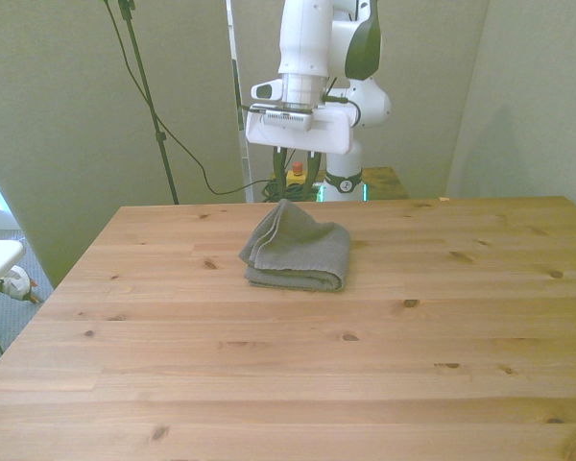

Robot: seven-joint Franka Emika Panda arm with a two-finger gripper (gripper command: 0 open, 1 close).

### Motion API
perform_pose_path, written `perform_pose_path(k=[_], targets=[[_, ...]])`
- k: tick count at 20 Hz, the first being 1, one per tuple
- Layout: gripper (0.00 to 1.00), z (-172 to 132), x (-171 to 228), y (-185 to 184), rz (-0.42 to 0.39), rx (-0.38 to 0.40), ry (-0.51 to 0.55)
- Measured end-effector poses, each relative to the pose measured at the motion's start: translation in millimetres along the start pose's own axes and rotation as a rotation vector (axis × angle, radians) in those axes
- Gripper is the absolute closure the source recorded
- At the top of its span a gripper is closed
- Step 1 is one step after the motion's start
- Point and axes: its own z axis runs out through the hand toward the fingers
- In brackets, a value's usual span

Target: Fold the towel

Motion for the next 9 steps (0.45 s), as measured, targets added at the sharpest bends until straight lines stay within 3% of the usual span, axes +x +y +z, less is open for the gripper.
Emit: perform_pose_path(k=[4,9], targets=[[0.0,-26,-18,13,-0.056,0.024,-0.067],[0.0,-35,-75,22,-0.197,0.013,-0.177]])
